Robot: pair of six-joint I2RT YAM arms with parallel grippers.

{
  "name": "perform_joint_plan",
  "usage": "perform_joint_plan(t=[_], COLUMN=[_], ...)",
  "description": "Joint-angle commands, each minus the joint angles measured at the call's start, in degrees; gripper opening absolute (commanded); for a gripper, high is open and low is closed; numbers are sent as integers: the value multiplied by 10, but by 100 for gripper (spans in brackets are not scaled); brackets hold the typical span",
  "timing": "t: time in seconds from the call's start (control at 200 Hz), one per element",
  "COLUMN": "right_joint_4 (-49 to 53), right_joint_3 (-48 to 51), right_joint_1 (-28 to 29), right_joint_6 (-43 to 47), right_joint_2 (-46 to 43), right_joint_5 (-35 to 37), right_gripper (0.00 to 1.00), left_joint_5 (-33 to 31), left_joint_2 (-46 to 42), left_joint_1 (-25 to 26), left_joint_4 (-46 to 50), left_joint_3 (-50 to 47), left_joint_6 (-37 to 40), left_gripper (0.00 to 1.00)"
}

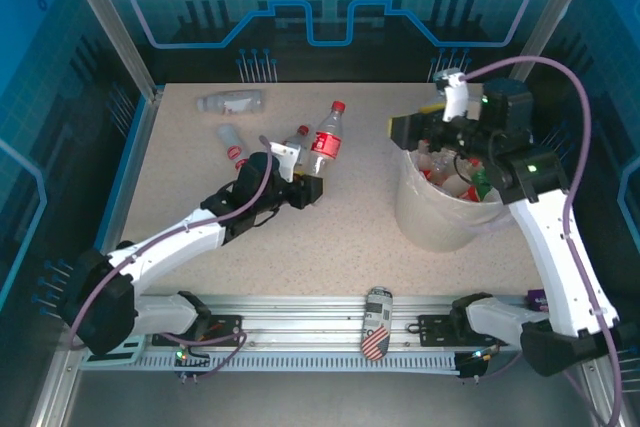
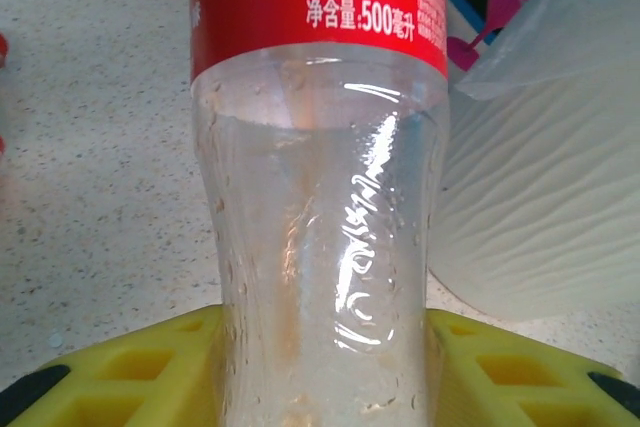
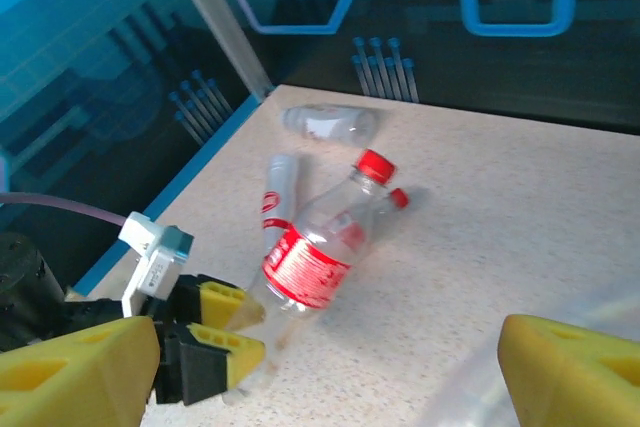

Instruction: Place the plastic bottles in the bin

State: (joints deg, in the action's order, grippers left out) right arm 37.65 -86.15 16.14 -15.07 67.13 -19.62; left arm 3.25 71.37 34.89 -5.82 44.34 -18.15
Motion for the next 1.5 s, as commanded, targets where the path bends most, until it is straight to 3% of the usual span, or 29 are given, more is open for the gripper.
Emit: perform_joint_plan(t=[0.0, 0.155, 0.625, 0.715, 0.86, 0.931, 1.031, 1.146, 1.196, 1.491], right_joint_4=[-42, -86, -144, -148, -151, -150, -149, -134, -122, -33], right_joint_3=[-20, -30, -52, -50, -43, -42, -43, -71, -96, -206], right_joint_1=[44, 79, 124, 126, 128, 128, 128, 123, 119, 49], right_joint_6=[-18, -41, -99, -103, -101, -99, -96, -73, -56, 39], right_joint_2=[39, 93, 238, 244, 236, 232, 226, 223, 220, 126], right_joint_5=[1, -2, -53, -62, -61, -59, -58, -49, -41, 52], right_gripper=[90, 93, 96, 87, 61, 56, 55, 53, 52, 46], left_joint_5=[20, 8, -8, -16, -29, -32, -32, -34, -41, -124], left_joint_2=[-38, -80, -76, -76, -73, -69, -69, -79, -88, -102], left_joint_1=[10, 16, 31, 31, 31, 31, 31, 31, 30, 14], left_joint_4=[-94, -167, -205, -197, -184, -183, -169, -157, -152, -20], left_joint_3=[-31, -72, -82, -79, -76, -74, -64, -61, -64, -50], left_joint_6=[-18, -28, -8, -5, -4, -6, -9, -8, -8, -23], left_gripper=[45, 45, 46, 46, 46, 47, 56, 90, 98, 99])
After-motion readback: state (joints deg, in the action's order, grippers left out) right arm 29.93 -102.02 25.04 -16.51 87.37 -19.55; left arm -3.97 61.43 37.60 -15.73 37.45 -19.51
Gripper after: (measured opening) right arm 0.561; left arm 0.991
